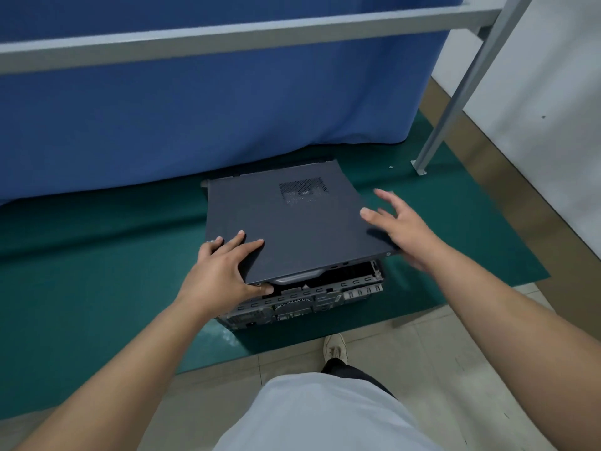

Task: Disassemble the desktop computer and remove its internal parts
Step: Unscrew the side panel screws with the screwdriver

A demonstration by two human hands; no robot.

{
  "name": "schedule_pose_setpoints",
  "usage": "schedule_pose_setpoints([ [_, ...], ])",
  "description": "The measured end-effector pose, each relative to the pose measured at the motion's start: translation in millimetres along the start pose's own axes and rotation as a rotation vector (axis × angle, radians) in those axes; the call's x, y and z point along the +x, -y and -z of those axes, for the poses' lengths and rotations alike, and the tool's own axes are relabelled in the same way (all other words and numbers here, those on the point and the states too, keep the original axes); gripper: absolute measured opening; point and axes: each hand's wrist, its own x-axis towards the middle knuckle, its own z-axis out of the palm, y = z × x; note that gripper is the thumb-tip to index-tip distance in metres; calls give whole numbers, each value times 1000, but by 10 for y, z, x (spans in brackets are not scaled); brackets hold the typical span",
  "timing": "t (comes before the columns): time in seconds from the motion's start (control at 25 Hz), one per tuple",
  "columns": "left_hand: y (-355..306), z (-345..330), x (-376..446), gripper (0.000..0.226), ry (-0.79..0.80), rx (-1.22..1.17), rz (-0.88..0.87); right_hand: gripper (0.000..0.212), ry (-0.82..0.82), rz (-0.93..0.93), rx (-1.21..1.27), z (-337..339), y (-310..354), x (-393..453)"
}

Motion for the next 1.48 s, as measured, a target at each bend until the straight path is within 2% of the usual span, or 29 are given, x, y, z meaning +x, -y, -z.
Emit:
schedule_pose_setpoints([
  [0.08,-36,40,12,101,-8,-18,8,52,66,-328,510,-15,-19,20],
  [0.16,-48,51,17,97,-11,-20,6,38,151,-454,696,-90,-12,-20],
  [0.44,-98,207,58,90,15,-184,-93,44,103,-205,835,19,418,-189],
  [0.6,-518,216,181,88,76,-277,-211,33,-39,-94,791,401,729,-380],
  [0.68,-835,182,302,90,155,-280,-265,16,-115,-54,739,713,894,-470],
  [0.76,-1172,127,445,91,263,-297,-326,15,-200,-33,678,1034,1042,-526],
  [0.88,-1785,-1,664,75,415,-515,-359,11,-274,-12,574,1509,1165,-559],
  [0.92,-2009,-41,744,69,433,-579,-361,14,-278,-8,535,1655,1199,-558],
  [1.04,-2631,-118,1021,58,415,-690,-369,40,-290,-6,372,2092,1383,-521],
  [1.12,-2964,-160,1210,52,397,-785,-337,42,-325,-13,299,2367,1501,-471],
  [1.24,-3373,-276,1451,43,485,-995,-230,17,-320,-10,268,2681,1472,-320],
  [1.32,-3603,-328,1585,44,584,-1163,-125,8,-270,-27,201,2744,1341,-187],
  [1.48,-3900,-388,1904,50,639,-1447,71,41,-109,29,-51,2632,1101,-4],
])
